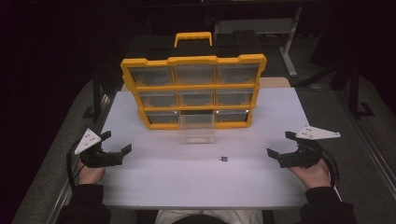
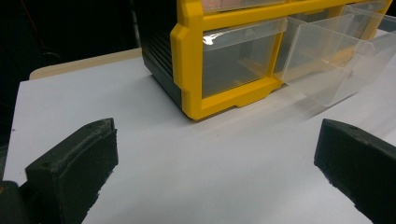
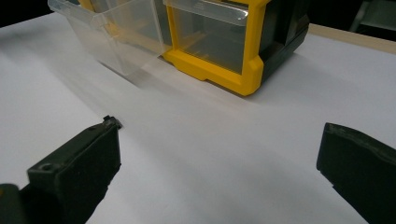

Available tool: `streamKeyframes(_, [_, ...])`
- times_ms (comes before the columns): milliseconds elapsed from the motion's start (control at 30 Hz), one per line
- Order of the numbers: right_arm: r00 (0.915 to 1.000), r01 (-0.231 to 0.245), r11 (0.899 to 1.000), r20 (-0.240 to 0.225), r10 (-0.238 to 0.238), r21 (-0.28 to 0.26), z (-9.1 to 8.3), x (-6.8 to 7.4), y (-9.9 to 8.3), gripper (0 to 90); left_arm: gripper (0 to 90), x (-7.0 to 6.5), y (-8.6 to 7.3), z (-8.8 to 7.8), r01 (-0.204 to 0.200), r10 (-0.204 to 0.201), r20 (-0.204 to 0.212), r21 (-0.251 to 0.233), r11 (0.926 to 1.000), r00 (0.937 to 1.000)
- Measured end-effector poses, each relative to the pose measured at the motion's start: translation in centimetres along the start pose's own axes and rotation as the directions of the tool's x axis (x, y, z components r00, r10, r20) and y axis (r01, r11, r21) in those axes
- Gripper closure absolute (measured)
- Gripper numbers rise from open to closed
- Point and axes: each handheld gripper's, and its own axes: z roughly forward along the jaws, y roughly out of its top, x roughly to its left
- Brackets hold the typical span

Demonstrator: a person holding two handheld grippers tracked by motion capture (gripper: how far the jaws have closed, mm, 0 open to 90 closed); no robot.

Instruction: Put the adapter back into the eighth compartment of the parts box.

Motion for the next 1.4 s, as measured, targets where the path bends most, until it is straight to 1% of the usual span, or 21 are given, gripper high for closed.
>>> streamKeyframes(300, [0.9999, 0.001, 1.0, -0.011, -0.001, -0.01, -0.2, 0.1, 0.0, 0.0, 0.0, 0.0, 0.0, 0.0, -0.001, 0.001, -0.002, 0.0, 1.0, 1.0])
streamKeyframes(400, [0.9999, 0.009, 1.0, -0.005, -0.009, -0.001, -0.2, 0.1, 0.1, 0.0, 0.0, 0.0, 0.0, 0.1, -0.001, 0.001, -0.002, 0.001, 1.0, 1.0])
streamKeyframes(767, [0.9997, 0.019, 1.0, -0.013, -0.019, 0.007, -0.3, 0.2, 0.5, 0.0, 0.0, -0.1, -0.1, 0.2, -0.003, 0.003, 0.001, 0.009, 1.0, 1.0])
streamKeyframes(833, [0.9996, 0.022, 1.0, -0.016, -0.022, 0.013, -0.2, 0.3, 0.6, 0.0, 0.0, -0.1, -0.1, 0.3, -0.008, 0.008, 0.007, 0.011, 0.9999, 0.9999])
streamKeyframes(867, [0.9996, 0.023, 1.0, -0.019, -0.023, 0.015, -0.1, 0.4, 0.7, 0.0, 0.0, -0.1, -0.2, 0.3, -0.004, 0.004, 0.011, 0.014, 0.9999, 0.9999])
streamKeyframes(1200, [0.998, 0.052, 0.997, -0.039, -0.05, 0.056, 0.5, 1.0, 1.3, 0.0, 0.0, 0.0, -0.3, 0.5, -0.003, 0.003, 0.007, 0.024, 0.9997, 1.0])
streamKeyframes(1400, [0.9955, 0.083, 0.993, -0.051, -0.079, 0.079, 1.0, 1.6, 1.9, 0.0, 0.0, 0.0, -0.3, 0.6, -0.006, 0.006, 0.007, 0.029, 0.9995, 1.0])
